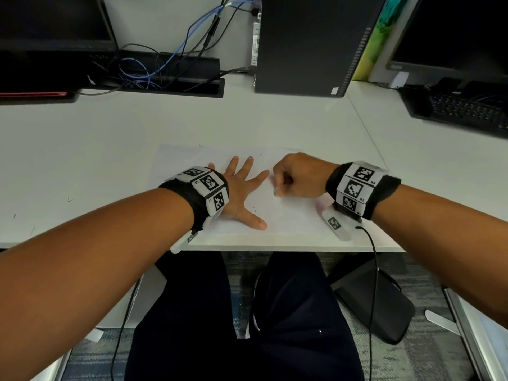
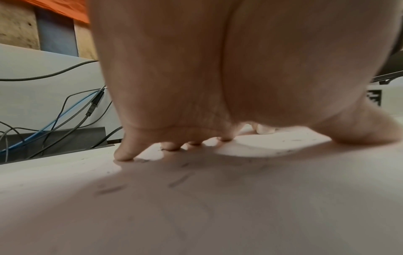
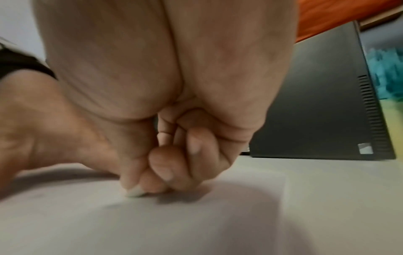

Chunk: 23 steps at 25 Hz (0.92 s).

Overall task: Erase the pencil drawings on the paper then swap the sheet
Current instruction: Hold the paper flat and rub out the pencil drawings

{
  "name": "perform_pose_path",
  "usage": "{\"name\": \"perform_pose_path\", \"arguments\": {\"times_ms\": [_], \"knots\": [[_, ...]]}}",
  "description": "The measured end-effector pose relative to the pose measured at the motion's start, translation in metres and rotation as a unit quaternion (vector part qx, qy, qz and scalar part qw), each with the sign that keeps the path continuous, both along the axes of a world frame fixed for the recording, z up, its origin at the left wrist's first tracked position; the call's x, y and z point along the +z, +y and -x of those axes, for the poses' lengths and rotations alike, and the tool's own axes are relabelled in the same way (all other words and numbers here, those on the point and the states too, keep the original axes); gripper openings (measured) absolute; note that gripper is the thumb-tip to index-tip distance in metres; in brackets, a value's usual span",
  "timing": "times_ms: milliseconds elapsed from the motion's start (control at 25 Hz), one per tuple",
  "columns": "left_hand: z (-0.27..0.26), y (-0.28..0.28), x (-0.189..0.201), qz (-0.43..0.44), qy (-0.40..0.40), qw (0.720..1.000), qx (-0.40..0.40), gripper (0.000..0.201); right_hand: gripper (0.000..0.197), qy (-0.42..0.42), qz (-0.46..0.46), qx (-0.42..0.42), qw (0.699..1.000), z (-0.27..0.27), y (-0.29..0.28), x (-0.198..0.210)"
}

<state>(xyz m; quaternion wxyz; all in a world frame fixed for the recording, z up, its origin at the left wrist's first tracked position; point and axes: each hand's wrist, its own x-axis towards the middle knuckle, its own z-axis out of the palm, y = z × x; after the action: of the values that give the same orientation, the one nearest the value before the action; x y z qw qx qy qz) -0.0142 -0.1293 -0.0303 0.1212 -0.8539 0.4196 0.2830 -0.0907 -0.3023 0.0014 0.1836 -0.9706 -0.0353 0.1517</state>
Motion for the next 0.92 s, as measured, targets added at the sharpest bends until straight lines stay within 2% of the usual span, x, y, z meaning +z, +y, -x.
{"name": "perform_pose_path", "arguments": {"times_ms": [160, 320, 520, 680, 840, 920], "knots": [[-0.001, 0.000, 0.000, -0.002, 0.002, 1.000, 0.000, 0.129, 0.021, 0.047, -0.013, 0.043, 0.998, 0.009, 0.012, -0.006], [0.000, -0.001, 0.001, -0.003, 0.001, 1.000, 0.002, 0.129, 0.021, -0.002, 0.002, -0.003, 1.000, 0.000, -0.003, 0.001], [-0.002, 0.000, 0.000, -0.004, 0.001, 1.000, -0.003, 0.129, 0.023, 0.053, -0.021, 0.047, 0.997, 0.011, 0.008, -0.007], [-0.001, 0.000, 0.000, -0.001, 0.003, 1.000, 0.002, 0.130, 0.019, 0.009, -0.015, -0.012, 1.000, -0.001, -0.009, -0.002], [-0.003, 0.001, -0.001, 0.002, 0.008, 1.000, 0.003, 0.130, 0.018, 0.052, -0.036, 0.037, 0.997, 0.010, 0.001, -0.009], [-0.003, 0.000, -0.001, 0.001, 0.008, 1.000, 0.002, 0.130, 0.019, 0.023, -0.028, 0.015, 0.999, 0.005, -0.006, -0.006]]}}
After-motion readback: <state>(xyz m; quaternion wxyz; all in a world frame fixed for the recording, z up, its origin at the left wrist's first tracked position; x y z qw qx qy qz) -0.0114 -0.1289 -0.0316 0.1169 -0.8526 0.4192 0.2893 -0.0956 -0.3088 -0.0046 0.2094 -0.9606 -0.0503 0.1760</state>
